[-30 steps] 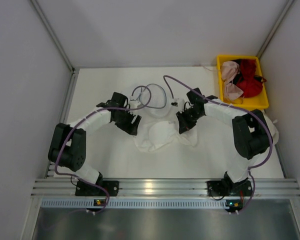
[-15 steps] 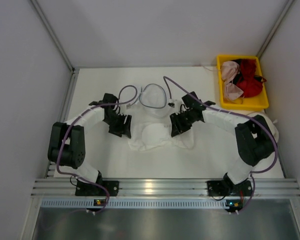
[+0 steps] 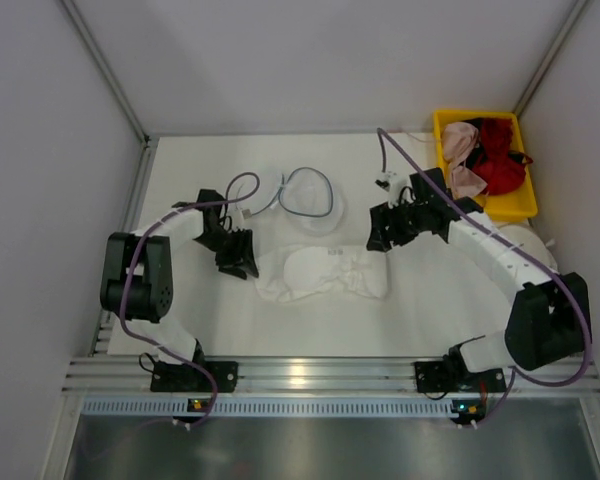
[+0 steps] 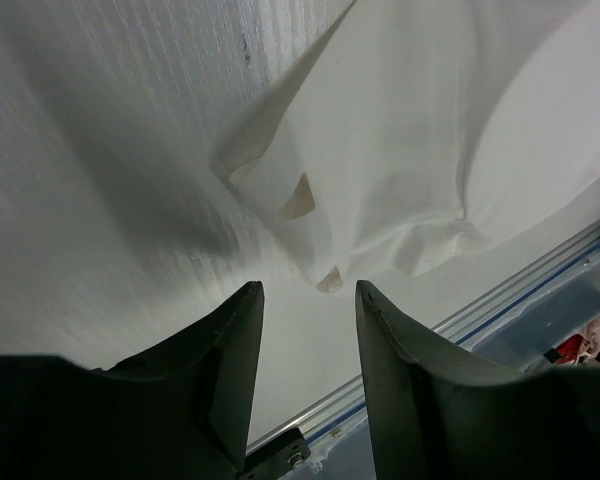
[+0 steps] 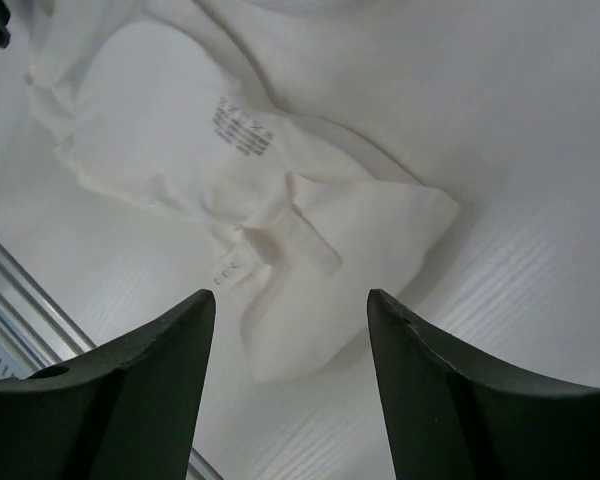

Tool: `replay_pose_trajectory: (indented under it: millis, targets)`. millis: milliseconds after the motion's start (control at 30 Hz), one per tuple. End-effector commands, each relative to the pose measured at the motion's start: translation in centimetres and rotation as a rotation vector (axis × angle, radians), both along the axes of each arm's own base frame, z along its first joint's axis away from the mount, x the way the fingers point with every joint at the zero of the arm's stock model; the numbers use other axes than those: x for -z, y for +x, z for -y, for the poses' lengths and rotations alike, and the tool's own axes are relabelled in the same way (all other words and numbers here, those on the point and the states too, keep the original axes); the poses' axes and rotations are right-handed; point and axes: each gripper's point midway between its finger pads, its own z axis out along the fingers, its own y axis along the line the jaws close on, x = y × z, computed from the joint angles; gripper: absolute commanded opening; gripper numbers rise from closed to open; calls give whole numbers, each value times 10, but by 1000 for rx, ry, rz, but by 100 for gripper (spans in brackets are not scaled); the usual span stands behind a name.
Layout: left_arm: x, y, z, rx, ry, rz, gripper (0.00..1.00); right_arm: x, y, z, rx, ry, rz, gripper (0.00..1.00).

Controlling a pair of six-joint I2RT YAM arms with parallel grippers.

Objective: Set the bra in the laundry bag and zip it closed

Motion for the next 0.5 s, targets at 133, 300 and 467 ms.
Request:
replay_pose_trajectory:
  millis: [133,300,467]
  targets:
    - [12,9,18,-28,-104,-61,36,30,3,70,173,-48,-143,63]
    - [6,15,27,-24,-162,-58,18,39,-1,73,175,-21,-196,64]
    - [-18,22,35,2,-227,9,0,53,-3,73,168,-28,-241,62]
